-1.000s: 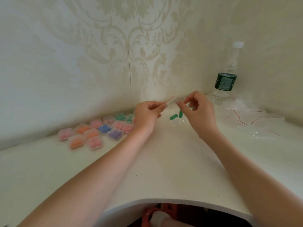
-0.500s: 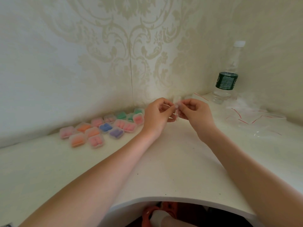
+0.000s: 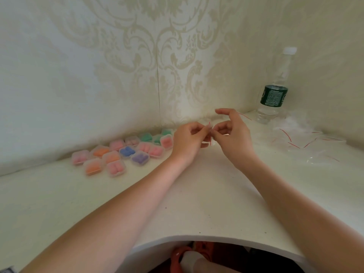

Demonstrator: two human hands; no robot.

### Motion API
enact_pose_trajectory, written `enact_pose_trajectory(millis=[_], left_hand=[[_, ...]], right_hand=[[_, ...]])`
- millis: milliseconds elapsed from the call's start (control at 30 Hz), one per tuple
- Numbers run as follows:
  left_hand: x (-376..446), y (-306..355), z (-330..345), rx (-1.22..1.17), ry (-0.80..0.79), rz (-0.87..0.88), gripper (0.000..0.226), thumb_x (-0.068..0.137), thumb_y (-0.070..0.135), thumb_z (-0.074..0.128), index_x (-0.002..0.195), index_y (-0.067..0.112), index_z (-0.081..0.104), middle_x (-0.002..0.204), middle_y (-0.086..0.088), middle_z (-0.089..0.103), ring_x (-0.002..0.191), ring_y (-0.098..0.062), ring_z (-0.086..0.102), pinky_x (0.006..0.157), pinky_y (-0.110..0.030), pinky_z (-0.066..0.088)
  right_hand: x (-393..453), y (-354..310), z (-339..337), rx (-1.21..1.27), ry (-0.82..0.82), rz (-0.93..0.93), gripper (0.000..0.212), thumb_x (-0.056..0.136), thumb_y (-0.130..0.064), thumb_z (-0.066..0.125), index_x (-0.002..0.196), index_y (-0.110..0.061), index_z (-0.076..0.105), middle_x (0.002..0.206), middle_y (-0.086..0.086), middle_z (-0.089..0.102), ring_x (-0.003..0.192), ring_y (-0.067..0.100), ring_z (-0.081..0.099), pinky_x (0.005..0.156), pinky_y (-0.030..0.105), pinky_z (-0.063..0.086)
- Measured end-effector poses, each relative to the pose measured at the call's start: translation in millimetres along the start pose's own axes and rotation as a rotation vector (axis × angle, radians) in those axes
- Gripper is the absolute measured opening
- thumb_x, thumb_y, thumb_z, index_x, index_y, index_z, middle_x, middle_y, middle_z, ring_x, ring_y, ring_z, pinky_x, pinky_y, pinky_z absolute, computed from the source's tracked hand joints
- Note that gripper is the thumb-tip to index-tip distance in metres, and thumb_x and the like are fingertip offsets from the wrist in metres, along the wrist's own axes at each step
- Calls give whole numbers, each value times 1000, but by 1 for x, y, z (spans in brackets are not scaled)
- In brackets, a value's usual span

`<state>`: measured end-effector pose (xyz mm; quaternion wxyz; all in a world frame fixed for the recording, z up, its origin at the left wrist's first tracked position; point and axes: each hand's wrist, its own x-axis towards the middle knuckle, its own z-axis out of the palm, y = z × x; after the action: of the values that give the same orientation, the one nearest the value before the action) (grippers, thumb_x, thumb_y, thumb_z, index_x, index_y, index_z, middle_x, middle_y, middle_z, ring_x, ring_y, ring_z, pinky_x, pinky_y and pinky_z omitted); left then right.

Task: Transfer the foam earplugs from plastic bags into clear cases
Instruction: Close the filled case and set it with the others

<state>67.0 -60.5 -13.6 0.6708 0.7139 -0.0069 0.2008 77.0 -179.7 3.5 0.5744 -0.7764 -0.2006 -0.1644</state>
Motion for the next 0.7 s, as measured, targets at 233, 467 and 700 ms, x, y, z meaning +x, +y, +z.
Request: enact_pose_trajectory(millis=[233, 467, 700], left_hand=[[-1, -5, 0, 525, 29, 327, 27, 97, 23, 49, 78, 6, 58, 69, -8, 65, 65, -23, 64, 64, -45, 53], [-7, 1, 6, 432, 60, 294, 20, 99, 19, 41, 82, 10, 48, 75, -5, 61, 69, -24, 63, 63, -47, 54], [-11, 8, 6, 310, 23, 178, 31, 99, 25, 42, 70, 15, 44, 67, -8, 56, 63, -31, 58, 59, -44, 54]], right_hand=[[2, 4, 2, -29, 15, 22, 37, 88, -4, 61, 116, -24, 49, 83, 7, 60, 67, 13, 59, 67, 25, 54], [0, 7, 7, -245, -104, -19, 6, 99, -20, 44, 97, -15, 46, 77, -3, 54, 65, 9, 51, 56, 18, 38], [-4, 3, 5, -422, -184, -139, 29, 98, -17, 36, 70, -23, 37, 62, -9, 47, 57, 11, 43, 53, 34, 32]])
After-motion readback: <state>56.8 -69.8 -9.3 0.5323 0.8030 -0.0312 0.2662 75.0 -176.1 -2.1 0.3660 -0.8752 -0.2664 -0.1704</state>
